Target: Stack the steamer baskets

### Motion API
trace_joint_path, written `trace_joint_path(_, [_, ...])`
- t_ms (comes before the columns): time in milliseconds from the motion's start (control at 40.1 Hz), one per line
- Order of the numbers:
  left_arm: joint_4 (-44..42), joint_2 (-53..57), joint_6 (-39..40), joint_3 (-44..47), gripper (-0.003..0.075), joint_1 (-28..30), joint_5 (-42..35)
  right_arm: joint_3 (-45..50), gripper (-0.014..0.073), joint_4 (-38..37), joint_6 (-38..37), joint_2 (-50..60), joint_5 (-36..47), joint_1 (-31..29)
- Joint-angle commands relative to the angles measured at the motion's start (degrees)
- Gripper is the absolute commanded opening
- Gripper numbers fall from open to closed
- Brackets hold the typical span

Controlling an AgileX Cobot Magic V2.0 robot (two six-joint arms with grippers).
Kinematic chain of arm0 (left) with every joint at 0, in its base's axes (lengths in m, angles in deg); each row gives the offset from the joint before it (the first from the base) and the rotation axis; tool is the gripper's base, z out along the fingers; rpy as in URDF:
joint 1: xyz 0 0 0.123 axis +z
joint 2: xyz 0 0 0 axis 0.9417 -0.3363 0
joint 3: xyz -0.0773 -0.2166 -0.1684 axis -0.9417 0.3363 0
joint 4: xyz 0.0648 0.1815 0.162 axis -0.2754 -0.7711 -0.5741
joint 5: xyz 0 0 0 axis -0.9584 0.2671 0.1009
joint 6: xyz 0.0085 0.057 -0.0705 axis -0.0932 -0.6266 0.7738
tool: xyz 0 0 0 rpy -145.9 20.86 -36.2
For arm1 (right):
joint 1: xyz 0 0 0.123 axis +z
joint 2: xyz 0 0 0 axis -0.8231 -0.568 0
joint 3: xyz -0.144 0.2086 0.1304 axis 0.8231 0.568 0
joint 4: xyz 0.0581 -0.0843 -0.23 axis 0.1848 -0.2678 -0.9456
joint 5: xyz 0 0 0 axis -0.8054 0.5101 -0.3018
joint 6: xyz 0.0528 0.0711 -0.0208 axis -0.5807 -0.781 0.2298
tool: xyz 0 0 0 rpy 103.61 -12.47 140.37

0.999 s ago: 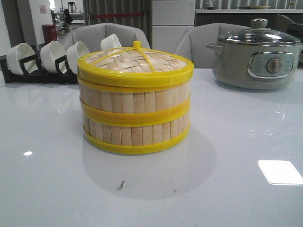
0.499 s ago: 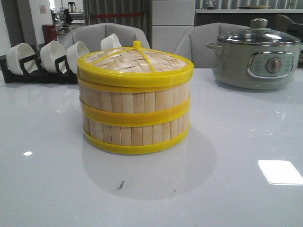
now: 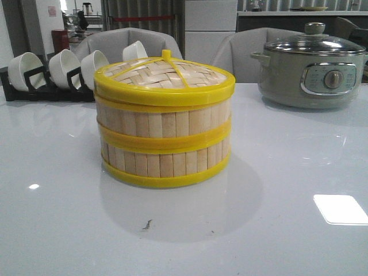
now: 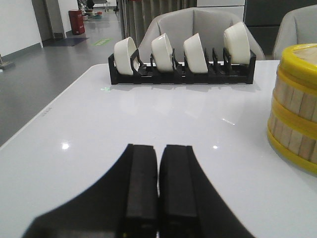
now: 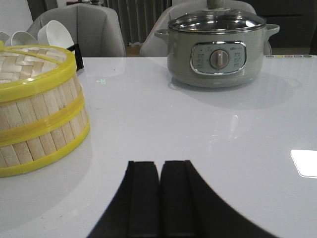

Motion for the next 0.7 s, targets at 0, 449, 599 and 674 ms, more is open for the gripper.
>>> trace_joint_path(0, [0.44, 1.04, -0.03, 0.15, 0.0095, -0.05, -4.92, -0.84, 0.005, -0.01, 0.75, 1.2, 5.92, -0.02])
trace_joint_path(449, [0.44, 1.04, -0.03, 0.15, 0.0095, -0.05, -4.92, -0.84, 0.005, 1.33, 4.05, 1.2, 9.27, -0.07])
trace_joint_path(599, [0.44, 1.04, -0.03, 0.15, 0.0095, -0.05, -4.92, -0.84, 0.005, 1.33, 4.05, 1.2, 8.15, -0.07])
trace_joint_path(674, [0.44, 1.04, -0.03, 0.15, 0.0095, -0.05, -4.92, -0.84, 0.005, 1.33, 3.99, 1.2, 6.21, -0.07])
